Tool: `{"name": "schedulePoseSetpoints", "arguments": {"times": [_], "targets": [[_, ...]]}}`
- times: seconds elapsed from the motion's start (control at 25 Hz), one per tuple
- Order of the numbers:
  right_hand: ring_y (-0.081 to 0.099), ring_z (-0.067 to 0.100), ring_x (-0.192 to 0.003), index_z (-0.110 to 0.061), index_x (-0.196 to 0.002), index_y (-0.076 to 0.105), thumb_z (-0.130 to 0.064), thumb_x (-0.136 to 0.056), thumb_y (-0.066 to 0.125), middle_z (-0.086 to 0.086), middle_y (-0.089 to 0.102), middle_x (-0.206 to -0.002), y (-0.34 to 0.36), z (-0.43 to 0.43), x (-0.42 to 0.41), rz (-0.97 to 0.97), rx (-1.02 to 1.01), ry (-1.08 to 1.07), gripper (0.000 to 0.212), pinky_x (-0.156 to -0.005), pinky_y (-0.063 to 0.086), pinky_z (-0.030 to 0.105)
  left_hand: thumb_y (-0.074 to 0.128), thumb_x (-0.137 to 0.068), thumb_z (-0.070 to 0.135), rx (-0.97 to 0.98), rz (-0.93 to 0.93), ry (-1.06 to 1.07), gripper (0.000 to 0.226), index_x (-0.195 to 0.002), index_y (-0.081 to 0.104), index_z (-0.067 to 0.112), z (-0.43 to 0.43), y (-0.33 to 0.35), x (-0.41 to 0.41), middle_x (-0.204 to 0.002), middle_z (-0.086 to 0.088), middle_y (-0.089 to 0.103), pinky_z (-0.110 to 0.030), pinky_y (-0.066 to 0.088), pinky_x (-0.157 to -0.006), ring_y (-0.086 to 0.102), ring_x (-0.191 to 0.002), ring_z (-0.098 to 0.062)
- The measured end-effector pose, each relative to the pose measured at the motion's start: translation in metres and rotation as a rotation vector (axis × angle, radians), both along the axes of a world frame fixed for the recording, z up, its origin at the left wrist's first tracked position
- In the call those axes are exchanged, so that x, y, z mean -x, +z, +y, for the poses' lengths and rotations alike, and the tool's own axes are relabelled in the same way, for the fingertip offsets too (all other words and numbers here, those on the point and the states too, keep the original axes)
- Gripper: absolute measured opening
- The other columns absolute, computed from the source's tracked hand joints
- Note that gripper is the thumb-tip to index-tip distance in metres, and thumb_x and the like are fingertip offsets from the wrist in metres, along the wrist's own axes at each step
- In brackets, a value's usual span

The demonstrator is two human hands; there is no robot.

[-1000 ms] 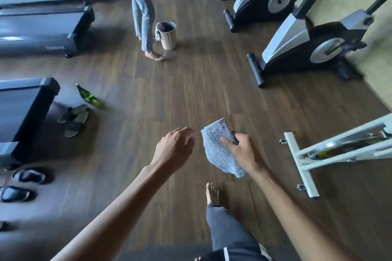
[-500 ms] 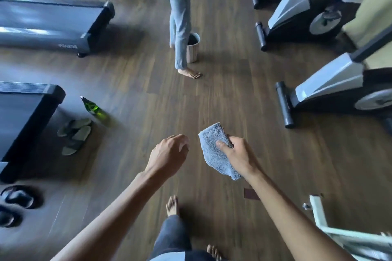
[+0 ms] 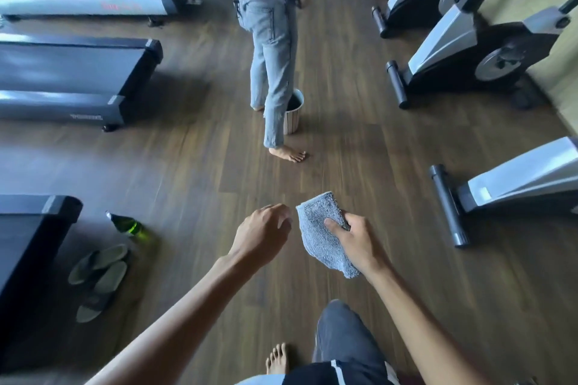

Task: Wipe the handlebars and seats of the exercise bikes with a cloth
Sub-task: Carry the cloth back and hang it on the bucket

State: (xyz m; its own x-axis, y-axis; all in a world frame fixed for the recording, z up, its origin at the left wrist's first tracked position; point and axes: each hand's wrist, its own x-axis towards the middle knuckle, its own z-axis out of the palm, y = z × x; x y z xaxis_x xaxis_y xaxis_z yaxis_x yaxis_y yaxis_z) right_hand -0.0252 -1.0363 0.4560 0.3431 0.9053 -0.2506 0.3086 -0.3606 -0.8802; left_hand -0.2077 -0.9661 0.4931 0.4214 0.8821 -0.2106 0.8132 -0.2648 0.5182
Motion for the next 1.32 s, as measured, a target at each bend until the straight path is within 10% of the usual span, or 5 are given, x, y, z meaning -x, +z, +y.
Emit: {"name": "schedulePoseSetpoints", "arguments": {"times": [0.36, 0.52, 0.88, 1.32], "targets": [[0.046, 0.012, -0.057, -0.018, -0.079, 0.061, -0.057, -0.074, 0.059, -0.01, 0.051, -0.057, -0.035, 0.248, -0.107, 0.063, -0.006, -0.016, 0.039, -0.056, 0.037, 0.035, 0.049, -0.096, 0.029, 0.052, 0.026, 0.052, 0.018, -0.106, 0.064, 0.027, 0.242, -0.023, -0.113, -0.111, 0.006, 0.068, -0.034, 0.049, -0.081, 0.062, -0.104, -0.023], [0.05, 0.01, -0.057, -0.035, -0.071, 0.065, -0.042, -0.082, 0.062, -0.015, 0.057, -0.056, -0.024, 0.345, -0.145, 0.033, 0.063, 0.052, 0.013, -0.058, 0.039, 0.032, 0.05, -0.096, 0.029, 0.056, 0.027, 0.088, 0.019, -0.106, 0.065, 0.028, 0.336, -0.023, -0.146, -0.112, 0.007, 0.069, -0.033, 0.049, -0.081, 0.063, -0.104, -0.022], [0.036, 0.006, -0.051, -0.026, -0.057, 0.043, -0.019, -0.095, 0.066, -0.013, 0.042, -0.052, -0.07, 0.579, -0.182, -0.008, 0.189, 0.129, 0.045, -0.052, 0.028, 0.028, 0.048, -0.098, 0.027, 0.104, 0.068, 0.026, 0.02, -0.107, 0.066, 0.025, 0.57, -0.076, -0.179, -0.113, 0.004, 0.068, -0.034, 0.053, -0.081, 0.064, -0.101, -0.023], [0.053, 0.028, -0.067, -0.018, -0.068, 0.042, -0.023, -0.098, 0.055, 0.003, 0.053, -0.066, -0.355, 0.839, -0.228, -0.228, 0.486, 0.395, 0.033, -0.06, 0.038, 0.037, 0.042, -0.098, 0.018, 0.273, 0.213, -0.049, 0.026, -0.107, 0.065, 0.021, 0.826, -0.378, -0.209, -0.111, 0.001, 0.066, -0.029, 0.043, -0.066, 0.062, -0.092, -0.021]]}}
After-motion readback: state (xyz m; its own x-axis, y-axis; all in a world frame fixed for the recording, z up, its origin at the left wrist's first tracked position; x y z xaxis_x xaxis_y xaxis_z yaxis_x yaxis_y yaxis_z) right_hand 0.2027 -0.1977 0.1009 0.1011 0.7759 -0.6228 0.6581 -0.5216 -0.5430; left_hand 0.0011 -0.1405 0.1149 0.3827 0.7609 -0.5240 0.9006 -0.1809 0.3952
